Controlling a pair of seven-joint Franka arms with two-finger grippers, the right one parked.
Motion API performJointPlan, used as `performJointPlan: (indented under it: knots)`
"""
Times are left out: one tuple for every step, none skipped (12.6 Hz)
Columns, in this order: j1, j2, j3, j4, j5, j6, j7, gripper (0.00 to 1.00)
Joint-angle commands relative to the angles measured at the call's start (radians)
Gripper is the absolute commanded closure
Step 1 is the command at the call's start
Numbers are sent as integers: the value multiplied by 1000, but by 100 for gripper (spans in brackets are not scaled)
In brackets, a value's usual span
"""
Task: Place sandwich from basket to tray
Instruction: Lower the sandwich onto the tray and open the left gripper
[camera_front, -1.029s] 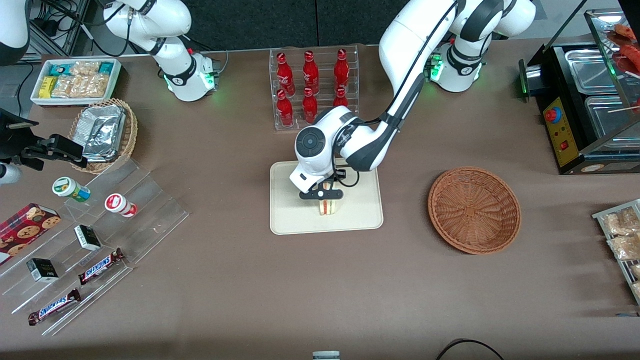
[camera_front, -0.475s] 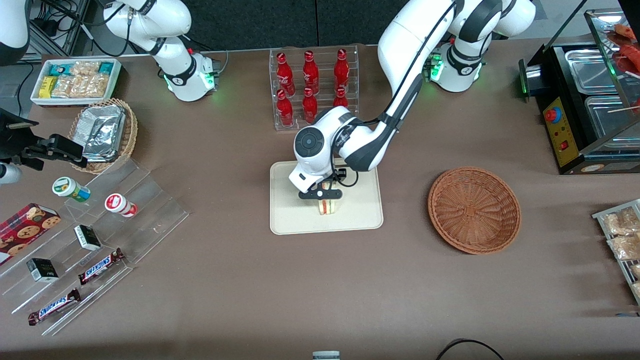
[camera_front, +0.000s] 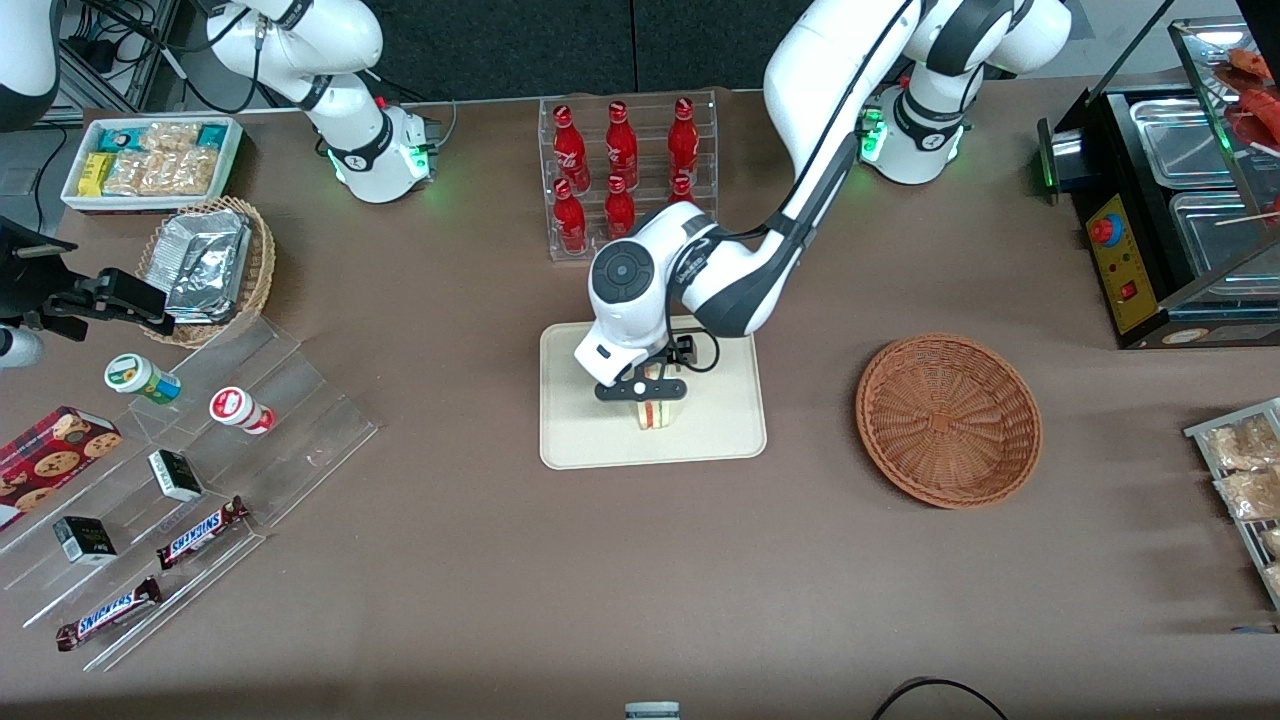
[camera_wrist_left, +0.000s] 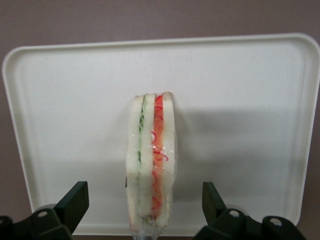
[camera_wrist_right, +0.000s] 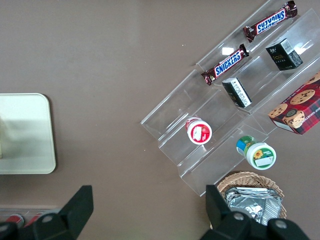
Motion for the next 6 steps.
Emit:
performJointPlan:
  knots:
    - [-5, -52, 35, -6, 8, -62, -70, 0]
    - [5, -71, 46, -6, 4, -72, -61, 0]
    - [36, -88, 49, -4, -2, -72, -60, 0]
    - [65, -104, 47, -7, -4, -72, -57, 0]
    - [87, -113, 47, -9, -4, -73, -55, 0]
    - [114, -121, 46, -9, -5, -73, -55, 0]
